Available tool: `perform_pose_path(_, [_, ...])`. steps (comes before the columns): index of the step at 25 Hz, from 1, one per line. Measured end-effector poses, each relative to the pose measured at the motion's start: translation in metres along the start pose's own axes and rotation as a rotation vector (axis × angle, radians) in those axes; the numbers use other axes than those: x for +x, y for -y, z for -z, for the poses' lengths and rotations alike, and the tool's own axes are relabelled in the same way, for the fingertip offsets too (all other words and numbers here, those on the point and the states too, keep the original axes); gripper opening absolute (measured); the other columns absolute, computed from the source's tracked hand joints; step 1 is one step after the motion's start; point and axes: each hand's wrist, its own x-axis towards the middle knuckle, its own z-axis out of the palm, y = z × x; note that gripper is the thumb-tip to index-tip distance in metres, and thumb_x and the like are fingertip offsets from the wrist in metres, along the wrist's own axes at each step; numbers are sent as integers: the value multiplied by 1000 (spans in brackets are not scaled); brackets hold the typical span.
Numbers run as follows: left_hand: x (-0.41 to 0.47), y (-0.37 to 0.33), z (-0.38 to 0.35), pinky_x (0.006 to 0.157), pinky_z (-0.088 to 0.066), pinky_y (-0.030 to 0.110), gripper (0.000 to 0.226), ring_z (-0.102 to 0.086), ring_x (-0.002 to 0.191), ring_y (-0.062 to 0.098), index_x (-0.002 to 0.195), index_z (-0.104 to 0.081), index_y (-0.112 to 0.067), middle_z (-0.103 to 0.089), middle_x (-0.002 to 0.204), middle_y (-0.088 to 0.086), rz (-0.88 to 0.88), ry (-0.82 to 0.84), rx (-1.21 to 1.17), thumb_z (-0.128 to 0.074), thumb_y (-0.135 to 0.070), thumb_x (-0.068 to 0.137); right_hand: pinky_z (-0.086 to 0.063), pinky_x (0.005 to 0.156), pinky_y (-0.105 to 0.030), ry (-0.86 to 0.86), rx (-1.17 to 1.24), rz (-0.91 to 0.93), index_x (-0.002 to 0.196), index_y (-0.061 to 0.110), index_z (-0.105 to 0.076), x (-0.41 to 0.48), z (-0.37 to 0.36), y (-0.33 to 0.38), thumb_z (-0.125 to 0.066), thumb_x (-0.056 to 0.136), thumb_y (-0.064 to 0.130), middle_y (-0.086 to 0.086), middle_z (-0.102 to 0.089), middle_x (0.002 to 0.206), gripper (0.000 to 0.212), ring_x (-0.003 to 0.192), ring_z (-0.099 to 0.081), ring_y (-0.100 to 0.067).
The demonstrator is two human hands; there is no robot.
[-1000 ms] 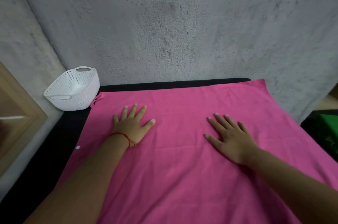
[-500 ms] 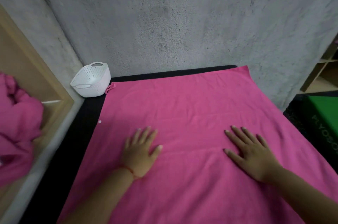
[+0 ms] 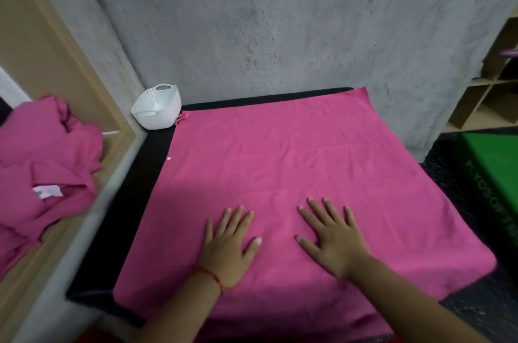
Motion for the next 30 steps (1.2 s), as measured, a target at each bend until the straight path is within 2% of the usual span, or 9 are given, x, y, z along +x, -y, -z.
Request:
perform_pose_path(5, [-51, 81, -2, 121, -26, 55, 77, -24, 157, 23, 162, -26, -43, -26, 170, -8, 166, -62, 59, -19, -78, 94, -15, 128, -54, -120, -9, -168, 163, 57, 2, -63, -3, -92, -4, 89, 90, 18, 1, 176, 81, 164, -4, -19])
perform_pose_path(9, [-96, 151, -9, 125, -16, 56, 70, -10, 160, 20, 165, -15, -41, -15, 174, -5, 391, -101, -76, -16, -68, 100, -17, 127, -58, -165, 20, -392, 165, 52, 7, -110, -6, -168, 18, 88, 81, 9, 2, 178, 83, 164, -4, -24])
perform_pose_path(12, [-103, 148, -6, 126, -12, 55, 63, -7, 160, 27, 166, -14, -36, -10, 175, 3, 499, -103, -110, -26, -55, 107, -15, 125, -67, -135, 77, -512, 166, 49, 2, -126, -5, -162, 2, 99, 70, 8, 2, 178, 71, 164, 1, -23])
perform_pose_path(16, [-113, 139, -9, 124, -17, 56, 62, -15, 158, 34, 165, -24, -28, -18, 172, 13, 552, -101, -129, -27, -52, 107, -17, 127, -60, -127, 140, -527, 168, 42, -2, -145, -1, -147, -10, 105, 62, 5, 3, 178, 66, 164, 4, -23])
perform_pose_path(21, [-124, 154, -5, 109, -39, 61, 49, -43, 142, 43, 148, -55, -16, -45, 157, 17, 524, -211, -180, -54, -36, 103, -18, 130, -53, -278, 476, -683, 166, 17, -29, -164, -1, -170, -44, 104, 59, -13, -27, 172, 76, 160, -20, -31])
perform_pose_path(23, [-132, 162, -11, 98, -47, 63, 39, -52, 126, 49, 135, -65, -10, -56, 143, 18, 519, -304, -218, -65, -23, 98, -34, 123, -50, -352, 775, -800, 161, 5, -33, -174, 13, -164, -63, 105, 28, -21, -42, 162, 68, 141, -46, -36])
perform_pose_path(25, [-141, 169, -17, 99, -47, 62, 35, -54, 116, 54, 126, -68, -4, -59, 131, 26, 544, -409, -294, -71, -10, 92, -46, 102, -43, -349, 962, -846, 148, -8, -48, -183, 13, -164, -61, 103, 5, -24, -61, 133, 48, 103, -61, -30])
perform_pose_path(28, [-151, 163, -18, 99, -49, 57, 31, -60, 108, 48, 118, -68, -3, -63, 116, 30, 657, -604, -596, -70, -9, 87, -49, 79, -36, -360, 986, -887, 137, -1, -62, -192, -1, -173, -72, 97, 12, -18, -69, 117, 43, 90, -63, -26])
perform_pose_path(30, [-155, 154, -21, 81, -53, 47, 25, -67, 92, 37, 96, -69, 1, -68, 98, 28, 746, -701, -767, -65, -21, 84, -48, 83, -38, -354, 1007, -899, 124, 5, -68, -203, -14, -174, -78, 93, 19, -16, -71, 113, 35, 92, -64, -27])
